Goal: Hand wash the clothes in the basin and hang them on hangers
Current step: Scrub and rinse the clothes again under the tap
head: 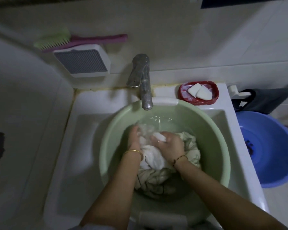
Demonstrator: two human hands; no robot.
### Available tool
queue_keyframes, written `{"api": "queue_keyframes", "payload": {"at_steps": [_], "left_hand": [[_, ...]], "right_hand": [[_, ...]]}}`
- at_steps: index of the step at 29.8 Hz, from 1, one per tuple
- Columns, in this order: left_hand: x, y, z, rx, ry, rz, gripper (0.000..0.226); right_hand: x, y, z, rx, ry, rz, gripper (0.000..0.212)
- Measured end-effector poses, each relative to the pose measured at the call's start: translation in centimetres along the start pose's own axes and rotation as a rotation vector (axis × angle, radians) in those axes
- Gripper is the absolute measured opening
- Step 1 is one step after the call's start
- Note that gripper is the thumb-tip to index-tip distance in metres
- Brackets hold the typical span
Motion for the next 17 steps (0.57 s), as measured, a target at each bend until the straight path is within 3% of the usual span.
{"api": "queue_keyframes", "payload": {"at_steps": [3,5,7,9,10,13,15,17], "left_hand": [[2.9,1.1,-1.5,0.068,-0.183,-0.02,0.057],[4.4,1.2,-2.2,0.085,-0.246,-0.055,0.048],[5.4,1.3,-2.5,-0.014,-0.191,-0.063,0.037],[5.9,1.3,-2.7,-0.196,-0.138,-0.062,0.031],[6.1,1.6,-2.5,-0.322,-0.062,-0.119,0.027],[6.6,2.9,-2.3,-0.629,-0.058,-0.307,0.027],[6.2,3.8,-1.1,-1.016,0.153,-0.528,0.035],[5.7,2.9,-0.8,-1.522,0.279,-0.661,0.057]], "right_hand": [[1.3,-3.5,-0.4,0.171,-0.038,0.188,0.038],[1.0,-4.5,-0.8,0.326,-0.012,0.197,0.041],[-0.2,-4.3,-0.7,0.378,0.028,0.135,0.037],[-2.0,-3.2,0.3,0.34,0.096,0.027,0.035],[-2.9,-2.5,1.1,0.331,0.123,-0.023,0.035],[-4.9,-0.6,1.7,0.413,0.119,-0.053,0.036],[-5.1,0.5,1.1,0.57,0.088,-0.003,0.038],[-4.4,2.7,-0.1,0.798,-0.007,0.0,0.066]]}}
Point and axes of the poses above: each hand's wrist, its own x-axis away from the middle knuckle, its own z-axis out of the back of the hand, y = z × x, the point moved 5 cm from there along -x, towards the middle knuckle, and after that the axes turned 7 degrees about -x, right-handed, at the moved point
